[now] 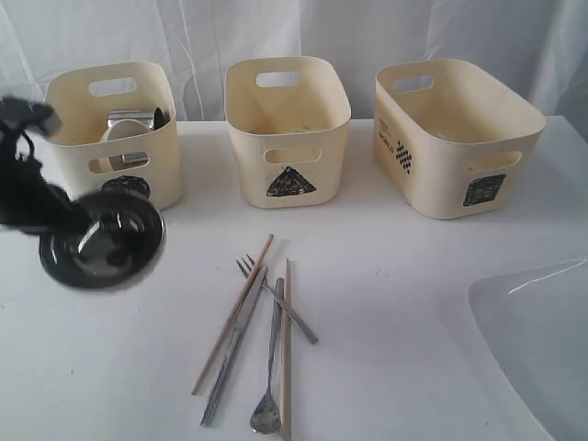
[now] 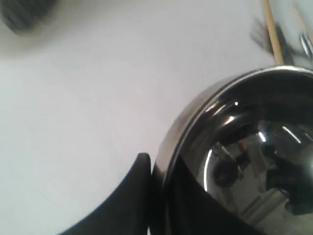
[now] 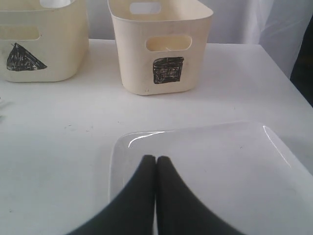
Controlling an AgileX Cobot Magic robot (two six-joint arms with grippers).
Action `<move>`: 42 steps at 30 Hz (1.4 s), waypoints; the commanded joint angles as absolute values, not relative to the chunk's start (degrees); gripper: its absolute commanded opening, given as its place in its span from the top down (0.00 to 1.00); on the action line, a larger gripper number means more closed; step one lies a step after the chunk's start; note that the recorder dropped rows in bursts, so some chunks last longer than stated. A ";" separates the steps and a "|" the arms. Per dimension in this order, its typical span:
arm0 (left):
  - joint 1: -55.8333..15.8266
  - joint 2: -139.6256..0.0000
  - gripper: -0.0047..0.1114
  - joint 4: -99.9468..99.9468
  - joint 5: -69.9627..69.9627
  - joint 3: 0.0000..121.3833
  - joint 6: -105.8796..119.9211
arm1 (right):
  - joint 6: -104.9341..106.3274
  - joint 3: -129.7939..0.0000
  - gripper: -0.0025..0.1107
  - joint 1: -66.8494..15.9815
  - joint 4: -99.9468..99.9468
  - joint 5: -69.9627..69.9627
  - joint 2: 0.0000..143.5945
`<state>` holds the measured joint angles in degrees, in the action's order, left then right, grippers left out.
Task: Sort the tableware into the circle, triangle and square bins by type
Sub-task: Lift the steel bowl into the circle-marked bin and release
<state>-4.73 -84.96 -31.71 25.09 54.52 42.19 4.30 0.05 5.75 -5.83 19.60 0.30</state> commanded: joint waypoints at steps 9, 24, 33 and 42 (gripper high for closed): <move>-4.66 -77.80 0.96 -33.11 -35.11 63.27 37.38 | 4.13 0.00 0.98 5.68 -5.82 19.24 0.00; -4.66 -108.79 0.96 4.59 -39.71 80.26 16.69 | 4.13 0.00 0.98 5.68 -5.82 19.24 0.00; -4.66 -116.36 0.87 1.32 -21.62 88.75 17.60 | 4.13 0.00 0.98 5.68 -5.82 19.24 0.00; -4.66 -115.18 0.47 0.00 -16.39 91.24 13.01 | 4.13 0.00 0.98 5.68 -5.82 19.24 0.00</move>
<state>-4.75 -116.77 0.84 -17.85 90.23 15.82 4.17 0.05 5.75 -5.83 19.60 0.30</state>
